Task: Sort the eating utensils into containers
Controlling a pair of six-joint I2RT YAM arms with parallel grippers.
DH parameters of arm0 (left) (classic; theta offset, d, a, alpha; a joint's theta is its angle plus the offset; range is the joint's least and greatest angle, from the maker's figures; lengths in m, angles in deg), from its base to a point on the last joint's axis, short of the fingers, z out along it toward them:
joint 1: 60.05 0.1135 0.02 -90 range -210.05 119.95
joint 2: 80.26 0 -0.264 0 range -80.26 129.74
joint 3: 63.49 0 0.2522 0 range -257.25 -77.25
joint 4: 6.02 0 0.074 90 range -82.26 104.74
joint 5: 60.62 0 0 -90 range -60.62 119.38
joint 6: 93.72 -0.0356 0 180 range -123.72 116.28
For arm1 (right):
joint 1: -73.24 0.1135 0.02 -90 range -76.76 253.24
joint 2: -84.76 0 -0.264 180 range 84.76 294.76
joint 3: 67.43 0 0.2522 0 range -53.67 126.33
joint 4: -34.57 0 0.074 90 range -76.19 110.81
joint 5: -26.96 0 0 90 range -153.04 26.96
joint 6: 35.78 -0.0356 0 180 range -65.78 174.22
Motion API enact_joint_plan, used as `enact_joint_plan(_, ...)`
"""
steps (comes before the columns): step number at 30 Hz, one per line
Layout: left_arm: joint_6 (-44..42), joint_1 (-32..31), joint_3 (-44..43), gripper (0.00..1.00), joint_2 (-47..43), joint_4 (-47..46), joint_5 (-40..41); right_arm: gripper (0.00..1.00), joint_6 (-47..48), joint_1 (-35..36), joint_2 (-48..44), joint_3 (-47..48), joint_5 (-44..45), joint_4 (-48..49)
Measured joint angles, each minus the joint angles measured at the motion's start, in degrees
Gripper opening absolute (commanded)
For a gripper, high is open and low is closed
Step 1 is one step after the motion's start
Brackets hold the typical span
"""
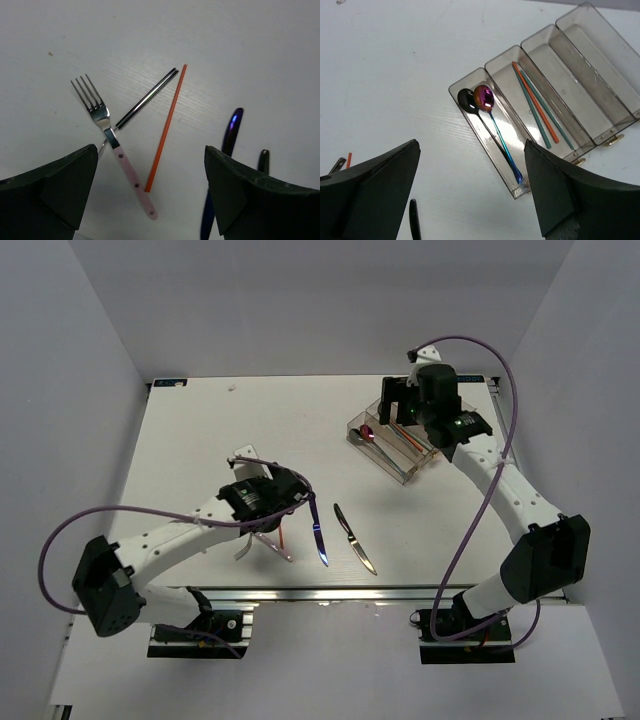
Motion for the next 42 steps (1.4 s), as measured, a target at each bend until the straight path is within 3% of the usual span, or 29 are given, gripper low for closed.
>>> enact_joint_plan(3, 2.12, -0.33, 2.19, 0.75, 3.96, -0.37, -1.33, 0.89, -2.89, -1.79, -0.59, -2.36, -2.36, -0.74)
enact_joint_plan(5, 2.8, -0.33, 5.66, 0.71, 3.65, -1.22, -2.69, 0.89, -3.87, -1.6, -2.14, -5.38, -3.78, -1.64)
enact_joint_plan(16, 6.32, -0.31, 9.49, 0.71, 7.85, -4.15, -8.07, 0.87, -6.49, -0.98, -5.18, -9.11, -11.47, -1.03)
enact_joint_plan(20, 7.91, -0.31, 12.26, 0.64, 8.31, -5.77, -9.38, 0.87, -6.6, -0.96, -5.14, -9.14, -13.07, -0.44)
enact_joint_plan(30, 9.18, -0.28, 14.49, 0.61, 9.57, -8.37, -10.16, 0.85, -6.73, -0.2, -4.59, -9.14, -15.34, 0.13)
enact_joint_plan(34, 10.45, -0.31, 15.56, 0.52, 10.84, -10.43, -10.12, 0.84, -6.71, 0.24, -4.5, -9.14, -15.58, 0.57)
enact_joint_plan(37, 19.34, -0.31, 17.18, 0.46, 11.5, -11.3, -7.37, 0.84, -6.69, 0.76, -4.5, -9.14, -15.78, 0.9)
enact_joint_plan(38, 21.42, -0.31, 17.79, 0.36, 11.67, -11.41, -6.82, 0.84, -6.64, 0.94, -4.5, -9.16, -15.8, 0.94)
enact_joint_plan(42, 26.08, -0.28, 18.75, 0.32, 12.07, -12.17, -5.55, 0.84, -6.49, 1.55, -4.5, -9.31, -15.98, 0.98)
